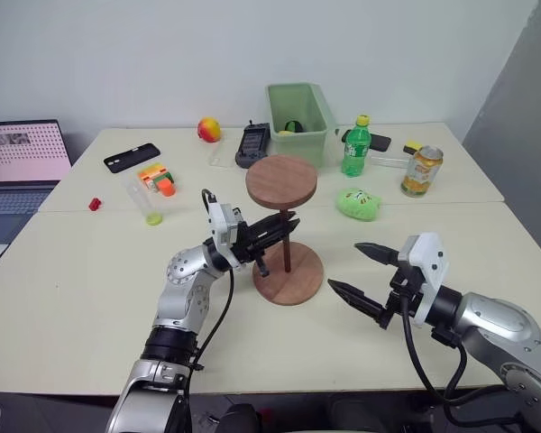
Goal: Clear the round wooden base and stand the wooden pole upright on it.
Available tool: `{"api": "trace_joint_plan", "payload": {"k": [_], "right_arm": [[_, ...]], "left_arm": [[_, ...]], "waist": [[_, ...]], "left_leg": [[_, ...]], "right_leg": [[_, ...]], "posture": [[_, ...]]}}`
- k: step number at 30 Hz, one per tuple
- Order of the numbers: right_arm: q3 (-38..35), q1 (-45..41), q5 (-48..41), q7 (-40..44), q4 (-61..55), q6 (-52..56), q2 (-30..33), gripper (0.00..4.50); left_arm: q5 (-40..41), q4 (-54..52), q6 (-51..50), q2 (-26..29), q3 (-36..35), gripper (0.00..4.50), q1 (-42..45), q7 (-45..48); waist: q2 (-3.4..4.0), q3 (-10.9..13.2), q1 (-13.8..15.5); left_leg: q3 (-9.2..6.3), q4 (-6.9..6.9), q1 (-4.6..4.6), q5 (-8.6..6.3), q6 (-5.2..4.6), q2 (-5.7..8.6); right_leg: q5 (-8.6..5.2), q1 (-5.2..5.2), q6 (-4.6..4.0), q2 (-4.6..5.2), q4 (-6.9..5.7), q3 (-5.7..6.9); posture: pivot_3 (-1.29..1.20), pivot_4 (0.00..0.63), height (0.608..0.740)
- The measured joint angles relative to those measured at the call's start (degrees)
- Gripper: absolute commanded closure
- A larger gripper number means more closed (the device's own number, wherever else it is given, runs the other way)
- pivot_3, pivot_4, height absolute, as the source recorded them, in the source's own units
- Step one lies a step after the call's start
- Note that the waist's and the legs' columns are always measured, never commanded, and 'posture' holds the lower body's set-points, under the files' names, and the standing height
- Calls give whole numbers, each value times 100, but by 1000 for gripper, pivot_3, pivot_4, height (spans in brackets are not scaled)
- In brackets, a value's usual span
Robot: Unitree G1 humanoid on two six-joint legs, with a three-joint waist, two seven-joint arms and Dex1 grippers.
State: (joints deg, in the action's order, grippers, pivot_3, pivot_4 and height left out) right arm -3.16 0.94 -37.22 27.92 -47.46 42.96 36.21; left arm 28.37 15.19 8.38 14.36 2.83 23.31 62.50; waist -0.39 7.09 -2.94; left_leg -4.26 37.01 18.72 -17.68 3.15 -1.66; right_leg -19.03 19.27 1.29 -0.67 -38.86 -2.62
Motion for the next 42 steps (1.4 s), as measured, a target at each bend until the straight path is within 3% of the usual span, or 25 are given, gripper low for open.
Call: {"api": "trace_joint_plan", "payload": {"k": [9,21,28,42], "right_arm": [[27,-1,17,98,49,-47,9,0],[238,-186,80,255,257,-199,2,0],[351,-477,117,306,480,-224,-38,0],[392,-319,229,427,510,-372,-39,0]], "left_arm": [[63,-621,-572,403,14,4249,-82,-117],[209,-2091,-2329,1362,19,4249,-79,-708],[278,-2415,-3039,1413,52,4249,170,-1018],[282,-2721,-3148,1532,12,4249,4,-1052]], "waist": [[-19,50,-37],[-33,154,-91],[-56,208,-71],[-64,225,-52]], "left_leg": [[-5,-17,7,0,1,-6],[-5,-56,19,1,4,-18],[-7,-56,32,7,16,-16],[-4,-83,34,17,41,-13]], "right_leg": [[-13,19,-10,0,0,-4],[-20,67,-15,0,-1,-24],[-20,90,-16,9,-2,-21],[-21,97,-15,25,4,-17]], "posture": [[0,150,740],[0,150,740],[0,150,740],[0,150,740]]}}
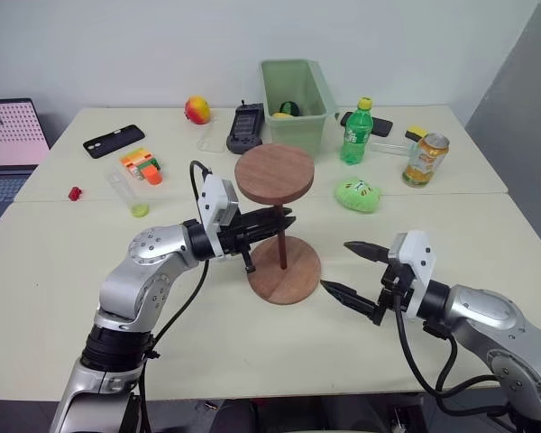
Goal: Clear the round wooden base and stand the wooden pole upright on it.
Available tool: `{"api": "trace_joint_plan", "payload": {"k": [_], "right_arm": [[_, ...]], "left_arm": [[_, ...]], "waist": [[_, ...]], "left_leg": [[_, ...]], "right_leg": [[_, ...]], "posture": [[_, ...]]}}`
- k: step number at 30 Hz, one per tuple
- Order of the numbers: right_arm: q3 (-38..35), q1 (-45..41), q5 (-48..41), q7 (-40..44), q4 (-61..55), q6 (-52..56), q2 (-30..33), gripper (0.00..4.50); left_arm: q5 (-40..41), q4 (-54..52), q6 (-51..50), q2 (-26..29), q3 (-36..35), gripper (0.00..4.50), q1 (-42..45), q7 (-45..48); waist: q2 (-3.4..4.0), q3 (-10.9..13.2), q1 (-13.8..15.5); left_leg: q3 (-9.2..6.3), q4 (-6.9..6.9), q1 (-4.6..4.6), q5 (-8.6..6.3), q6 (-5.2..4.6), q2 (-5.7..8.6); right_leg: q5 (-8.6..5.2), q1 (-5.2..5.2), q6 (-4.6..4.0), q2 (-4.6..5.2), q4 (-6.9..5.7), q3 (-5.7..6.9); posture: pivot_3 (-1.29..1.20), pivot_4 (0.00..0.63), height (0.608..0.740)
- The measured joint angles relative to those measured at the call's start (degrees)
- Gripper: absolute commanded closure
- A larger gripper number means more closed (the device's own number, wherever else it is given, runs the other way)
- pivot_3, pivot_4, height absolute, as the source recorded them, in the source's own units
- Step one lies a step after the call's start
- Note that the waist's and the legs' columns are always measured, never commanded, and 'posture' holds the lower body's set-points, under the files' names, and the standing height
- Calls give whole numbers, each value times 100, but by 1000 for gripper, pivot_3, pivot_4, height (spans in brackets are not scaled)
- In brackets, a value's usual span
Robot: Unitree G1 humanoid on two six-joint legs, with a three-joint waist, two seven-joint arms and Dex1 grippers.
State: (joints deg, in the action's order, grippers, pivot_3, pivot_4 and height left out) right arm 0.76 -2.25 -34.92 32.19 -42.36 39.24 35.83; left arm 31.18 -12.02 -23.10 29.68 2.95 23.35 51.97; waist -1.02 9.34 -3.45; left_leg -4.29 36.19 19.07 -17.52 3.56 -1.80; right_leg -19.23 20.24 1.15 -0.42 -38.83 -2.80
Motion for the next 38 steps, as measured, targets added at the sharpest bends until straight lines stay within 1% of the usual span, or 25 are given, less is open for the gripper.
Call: {"api": "trace_joint_plan", "payload": {"k": [5,7,8,10,11,12,13,14,15,16,17,19,21,24,26,27,28,29,31,32,33,35,38], "right_arm": [[0,8,-1,-3,0,0,0,0],[0,15,-1,-4,0,0,0,0],[0,15,-1,-4,-1,0,0,0],[-1,13,1,-5,-1,0,-1,0],[-1,13,1,-5,-1,0,-3,0],[-1,10,1,-5,0,0,-4,0],[3,4,1,-5,5,1,-5,0],[3,-9,1,-5,6,0,-6,0],[5,-32,3,-5,7,0,-8,0],[6,-54,4,-5,10,0,-10,0],[6,-71,5,-5,10,0,-10,0],[16,-102,7,-5,25,0,-31,0],[47,-115,12,-3,50,0,-39,0],[53,-121,10,7,56,1,-45,0],[40,-122,3,48,71,0,4,0],[11,-127,-8,118,114,0,76,0],[-78,-131,-29,230,175,0,195,0],[-94,-135,-34,249,185,0,208,0],[-299,-239,-116,450,354,1,403,0],[-426,-348,-199,619,486,0,538,0],[-450,-365,-211,642,509,0,565,0],[-666,-515,-264,873,744,-5,719,0],[-813,-577,-283,1239,1065,-118,934,0]], "left_arm": [[-1,17,41,-1,10,4249,2,8],[-1,36,79,-2,12,3547,2,19],[-18,47,73,4,19,3462,0,21],[-111,346,-78,51,90,3035,-131,28],[-158,527,-163,55,130,2818,-231,22],[-204,681,-257,55,141,2613,-291,37],[-210,734,-280,55,141,2438,-290,44],[-211,765,-286,57,139,2222,-288,53],[-204,771,-316,78,125,1998,-280,94],[-199,771,-333,105,114,1852,-268,123],[-197,770,-356,133,98,1597,-252,134],[-165,768,-428,151,1,1287,-253,180],[-62,749,-510,154,-63,760,-261,243],[58,650,-611,213,-111,87,-329,369],[200,542,-747,488,-127,21,-393,601],[276,534,-827,709,-180,21,-393,780],[349,539,-928,976,-343,21,-378,956],[356,541,-934,1015,-352,21,-370,981],[386,553,-995,1422,-492,21,-235,1237],[303,574,-950,1716,-507,21,-167,1377],[278,579,-934,1770,-507,21,-156,1392],[-108,601,-691,2228,-546,21,-106,1483],[-644,851,-585,2706,-408,21,108,1506]], "waist": [[0,0,0],[-1,1,1],[-1,1,0],[12,25,-3],[4,54,2],[-19,71,23],[-27,75,43],[-27,75,82],[-26,76,123],[-25,76,149],[-25,76,176],[-26,79,199],[-27,80,205],[-30,84,210],[-34,89,193],[-33,93,190],[-31,98,188],[-31,99,188],[-30,105,187],[-29,106,187],[-31,109,185],[-31,112,182],[-28,115,183]], "left_leg": [[-1,-7,-1,4,8,0],[-1,-7,-1,4,8,0],[-1,-7,-1,4,8,0],[3,-8,1,5,8,3],[-2,-8,23,12,20,4],[-9,-2,100,33,56,6],[-13,7,151,59,99,5],[-20,26,206,62,105,4],[-21,42,236,62,105,5],[-22,51,249,60,103,4],[-26,54,262,60,102,5],[-31,57,275,58,99,6],[-31,65,276,57,97,14],[-33,78,276,56,94,22],[-33,78,274,57,94,21],[-33,77,273,57,94,23],[-35,77,272,57,93,24],[-36,77,272,57,93,24],[-37,76,272,56,93,25],[-36,76,272,56,93,26],[-36,76,272,56,92,26],[-35,75,273,54,89,26],[-34,76,272,41,66,31]], "right_leg": [[0,0,0,0,1,2],[0,0,0,0,3,2],[0,0,0,0,3,2],[0,6,0,0,2,-1],[0,26,0,0,-2,4],[3,103,1,0,-17,22],[18,144,-10,-1,-21,35],[38,187,-25,0,-24,45],[41,205,-29,3,-23,49],[41,211,-29,6,-20,52],[41,212,-29,14,-12,62],[41,217,-28,39,-10,72],[40,214,-28,55,-12,72],[44,207,-22,60,-14,74],[44,206,-22,58,-18,75],[44,207,-22,54,-20,78],[44,207,-22,50,-21,81],[44,207,-22,49,-22,83],[44,207,-22,46,-21,86],[44,207,-22,45,-21,85],[44,207,-22,45,-21,86],[44,208,-23,45,-19,84],[45,207,-23,43,-19,86]], "posture": [[0,150,740],[0,150,740],[0,150,740],[0,150,740],[0,150,740],[0,150,740],[0,150,740],[0,150,740],[0,150,740],[0,150,740],[0,150,740],[0,150,740],[0,150,740],[0,150,740],[0,150,740],[0,150,740],[0,150,740],[0,150,740],[0,150,740],[0,150,740],[0,150,740],[0,150,740],[0,150,740]]}}
